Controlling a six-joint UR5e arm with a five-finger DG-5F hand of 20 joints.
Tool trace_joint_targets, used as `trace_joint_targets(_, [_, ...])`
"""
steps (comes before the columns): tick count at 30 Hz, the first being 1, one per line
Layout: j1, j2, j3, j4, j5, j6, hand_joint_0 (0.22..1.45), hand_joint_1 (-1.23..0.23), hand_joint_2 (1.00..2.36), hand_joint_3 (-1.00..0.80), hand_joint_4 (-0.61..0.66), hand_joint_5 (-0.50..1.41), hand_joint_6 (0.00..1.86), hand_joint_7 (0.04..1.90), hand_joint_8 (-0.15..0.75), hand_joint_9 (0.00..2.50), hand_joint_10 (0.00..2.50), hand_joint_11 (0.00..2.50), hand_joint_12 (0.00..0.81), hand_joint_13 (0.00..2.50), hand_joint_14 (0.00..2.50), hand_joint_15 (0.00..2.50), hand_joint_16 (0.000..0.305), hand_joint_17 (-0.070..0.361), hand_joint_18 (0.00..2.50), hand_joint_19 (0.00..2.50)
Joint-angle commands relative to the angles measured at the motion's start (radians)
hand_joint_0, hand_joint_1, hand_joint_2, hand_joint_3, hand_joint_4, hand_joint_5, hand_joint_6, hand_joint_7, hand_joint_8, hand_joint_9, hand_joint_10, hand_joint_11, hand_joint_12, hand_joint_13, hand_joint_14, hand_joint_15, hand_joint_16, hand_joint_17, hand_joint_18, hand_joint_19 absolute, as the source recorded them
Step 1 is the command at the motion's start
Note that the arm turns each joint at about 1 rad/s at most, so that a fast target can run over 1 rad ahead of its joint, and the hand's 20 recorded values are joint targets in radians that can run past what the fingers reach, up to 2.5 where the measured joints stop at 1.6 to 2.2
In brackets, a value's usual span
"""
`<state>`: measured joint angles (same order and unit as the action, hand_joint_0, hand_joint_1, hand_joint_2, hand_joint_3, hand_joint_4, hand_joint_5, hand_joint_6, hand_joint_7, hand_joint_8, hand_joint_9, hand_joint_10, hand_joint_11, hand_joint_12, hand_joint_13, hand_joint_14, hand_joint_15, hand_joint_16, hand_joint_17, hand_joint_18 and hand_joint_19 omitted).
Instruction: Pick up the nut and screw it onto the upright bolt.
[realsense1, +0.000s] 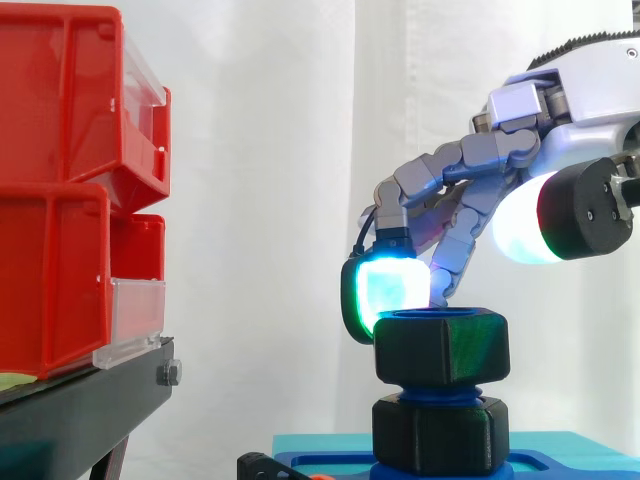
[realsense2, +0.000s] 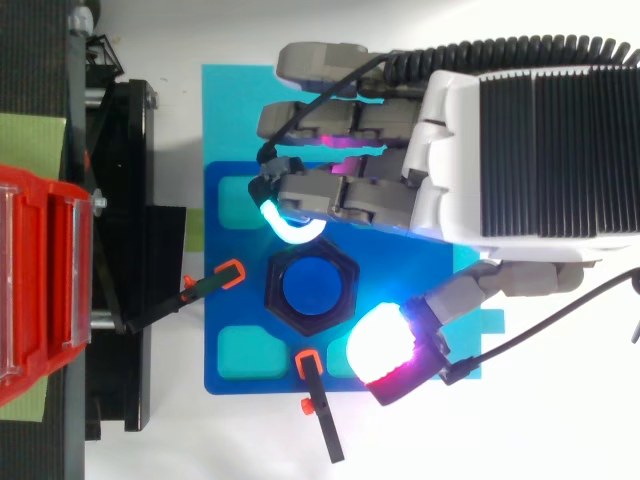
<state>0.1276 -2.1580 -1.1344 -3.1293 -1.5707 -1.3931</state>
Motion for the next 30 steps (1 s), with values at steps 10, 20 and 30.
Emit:
trace_joint_targets(10, [0.000, 0.001, 0.001, -0.002, 0.001, -0.001, 0.55, -0.38, 1.00, -0.50, 0.11, 0.05, 0.51, 1.34, 0.276, 1.02, 0.00, 0.00, 0.222, 0.60, 0.00, 0.00, 0.017, 0.039, 0.21, 0.00])
trace_joint_targets(20, [-0.011, 0.001, 0.001, -0.012, 0.000, 0.000, 0.56, -0.43, 1.00, -0.50, 0.03, 0.08, 0.53, 1.31, 0.191, 1.30, 0.00, 0.00, 0.159, 0.81, 0.00, 0.00, 0.011, 0.025, 0.47, 0.00])
trace_joint_targets(30, [-0.020, 0.001, 0.030, -0.011, 0.000, 0.000, 0.55, -0.42, 1.00, -0.50, 0.04, 0.08, 0.53, 1.33, 0.208, 1.36, 0.00, 0.00, 0.153, 0.87, 0.00, 0.00, 0.010, 0.022, 0.56, 0.00])
